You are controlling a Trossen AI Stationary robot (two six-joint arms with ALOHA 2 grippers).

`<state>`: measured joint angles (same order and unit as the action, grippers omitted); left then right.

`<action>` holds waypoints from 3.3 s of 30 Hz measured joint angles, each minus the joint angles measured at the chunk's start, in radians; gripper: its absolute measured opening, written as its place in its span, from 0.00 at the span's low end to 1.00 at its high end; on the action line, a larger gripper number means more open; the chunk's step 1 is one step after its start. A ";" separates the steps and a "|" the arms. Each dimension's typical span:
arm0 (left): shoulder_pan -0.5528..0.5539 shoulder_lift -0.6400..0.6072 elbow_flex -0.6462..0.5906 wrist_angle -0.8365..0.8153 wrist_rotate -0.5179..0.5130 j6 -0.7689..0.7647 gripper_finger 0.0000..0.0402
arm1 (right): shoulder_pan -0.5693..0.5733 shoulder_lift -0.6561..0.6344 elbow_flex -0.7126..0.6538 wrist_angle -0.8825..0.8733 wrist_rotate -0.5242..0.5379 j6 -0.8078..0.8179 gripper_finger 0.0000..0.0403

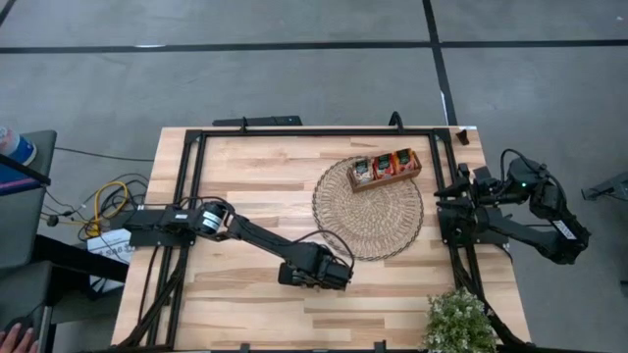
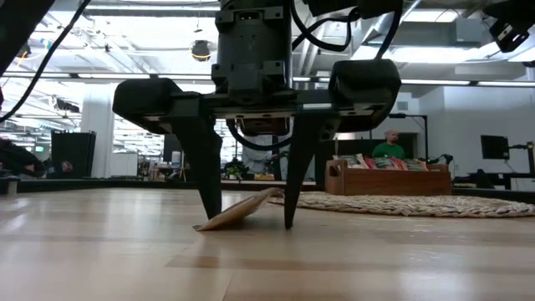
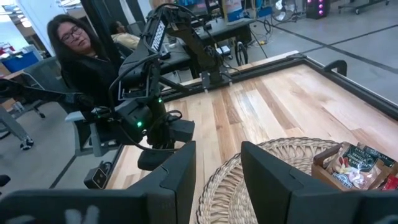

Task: Pick & Place Tea
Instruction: Put the brown tea pack into the brown organizer

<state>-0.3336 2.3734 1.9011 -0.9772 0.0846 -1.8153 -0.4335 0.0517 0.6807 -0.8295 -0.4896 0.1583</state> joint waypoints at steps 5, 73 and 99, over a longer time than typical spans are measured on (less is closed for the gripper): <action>0.000 0.000 0.000 -0.001 -0.019 0.000 0.52 | 0.000 0.000 0.000 0.000 0.000 0.001 0.30; 0.043 -0.159 0.187 -0.308 -0.593 0.531 0.02 | -0.005 0.499 0.000 0.239 -0.345 0.228 0.29; 0.150 -0.148 0.371 0.052 -1.427 1.929 0.01 | -0.158 0.929 0.000 1.131 -0.526 0.801 0.61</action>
<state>-0.1837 2.2257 2.2723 -0.9257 -1.3425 0.1136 -0.5919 0.9804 0.6807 0.3015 -1.0153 0.9590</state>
